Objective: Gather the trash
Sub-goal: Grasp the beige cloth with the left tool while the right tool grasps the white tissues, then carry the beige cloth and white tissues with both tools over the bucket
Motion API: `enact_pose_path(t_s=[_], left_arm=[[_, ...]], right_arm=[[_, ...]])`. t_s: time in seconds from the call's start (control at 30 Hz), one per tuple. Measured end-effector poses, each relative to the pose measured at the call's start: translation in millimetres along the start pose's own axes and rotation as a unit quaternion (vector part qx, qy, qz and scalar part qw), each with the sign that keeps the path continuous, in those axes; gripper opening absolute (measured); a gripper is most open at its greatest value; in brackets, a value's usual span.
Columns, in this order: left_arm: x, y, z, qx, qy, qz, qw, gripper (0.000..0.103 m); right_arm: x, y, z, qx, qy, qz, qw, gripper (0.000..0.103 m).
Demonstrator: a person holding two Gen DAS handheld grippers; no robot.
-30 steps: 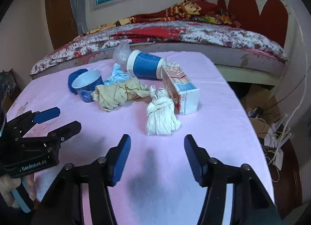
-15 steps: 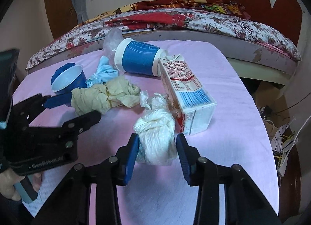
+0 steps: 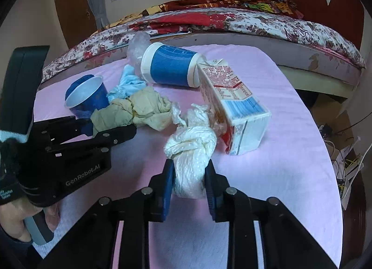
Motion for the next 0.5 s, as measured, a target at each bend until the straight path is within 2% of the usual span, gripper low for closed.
enact_pose_path(t_s=[0.17,0.3,0.4,0.5], left_arm=[[-17.9,19.8,27.8,-0.027,-0.002,-0.008,0.9996,0.026],[-25.7,33.5,49.6,-0.046,0.002,0.007,0.9989,0.026],[-34.9,41.5,65.3,-0.063,0.004,0.008,0.9980,0.026],[-54.4,53.8,81.7,-0.075,0.001,-0.011,0.9971,0.026]], right_arm=[[-5.3,11.6,22.9,-0.017,0.003,-0.010,1.000,0.025],[-10.5,24.3,47.3,-0.030,0.007,-0.015,0.999,0.025],[-17.4,39.6,72.2,-0.041,0.015,-0.017,0.999,0.025],[-32.0,63.4,101.5,-0.057,0.029,-0.023,0.998,0.025]])
Point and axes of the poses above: each gripper's, at about its wrist camera, not at the fingertips, and z roughly against the way its jaws point, x to its left, y to its underside, the point moved 6 cm from there along -z, roughly the way its jaws point, and after that the axes turned 14 degrees about y, right-handed, at the moved point
